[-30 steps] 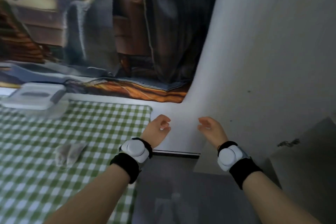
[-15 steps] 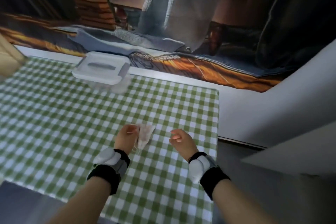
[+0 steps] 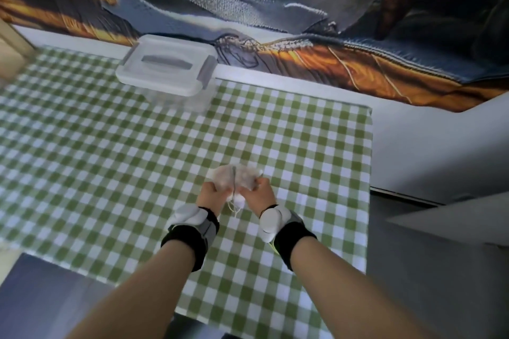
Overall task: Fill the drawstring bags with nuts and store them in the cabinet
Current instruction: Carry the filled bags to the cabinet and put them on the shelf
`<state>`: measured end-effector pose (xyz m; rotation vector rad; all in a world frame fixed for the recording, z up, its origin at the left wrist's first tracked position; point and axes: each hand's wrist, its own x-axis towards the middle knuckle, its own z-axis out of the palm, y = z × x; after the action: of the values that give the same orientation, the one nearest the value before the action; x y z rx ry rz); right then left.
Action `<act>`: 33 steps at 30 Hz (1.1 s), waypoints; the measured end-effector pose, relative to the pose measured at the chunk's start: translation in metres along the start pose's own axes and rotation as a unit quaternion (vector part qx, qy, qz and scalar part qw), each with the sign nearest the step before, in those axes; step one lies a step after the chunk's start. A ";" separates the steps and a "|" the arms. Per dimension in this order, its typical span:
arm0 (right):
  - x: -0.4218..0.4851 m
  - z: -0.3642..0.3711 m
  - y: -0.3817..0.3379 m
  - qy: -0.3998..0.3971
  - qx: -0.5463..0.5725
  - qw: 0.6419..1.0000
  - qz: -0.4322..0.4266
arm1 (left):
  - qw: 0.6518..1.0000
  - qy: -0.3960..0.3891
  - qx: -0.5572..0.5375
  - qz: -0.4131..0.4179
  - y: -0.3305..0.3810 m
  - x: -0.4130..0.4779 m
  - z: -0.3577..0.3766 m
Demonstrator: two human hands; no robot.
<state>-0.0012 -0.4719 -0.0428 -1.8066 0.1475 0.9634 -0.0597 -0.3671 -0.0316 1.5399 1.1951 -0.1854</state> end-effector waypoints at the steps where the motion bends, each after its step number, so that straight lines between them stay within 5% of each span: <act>1: 0.000 0.003 0.001 0.000 0.014 1.000 -0.005 | 1.000 -0.008 0.007 -0.003 -0.008 0.007 -0.002; 14: -0.070 -0.119 0.040 0.034 0.286 0.958 0.015 | 0.971 -0.223 -0.088 0.025 0.037 -0.080 0.072; 26: -0.185 -0.343 0.157 0.255 0.389 0.883 -0.054 | 0.885 -0.448 0.053 0.118 0.060 -0.239 0.313; 33: -0.240 -0.457 0.241 0.323 0.394 0.859 -0.056 | 0.875 -0.460 0.081 0.128 0.033 -0.319 0.438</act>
<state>-0.0375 -1.0378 0.0063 -1.2610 0.7359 0.1049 0.0166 -0.8997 0.0430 1.4486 0.2171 -0.7604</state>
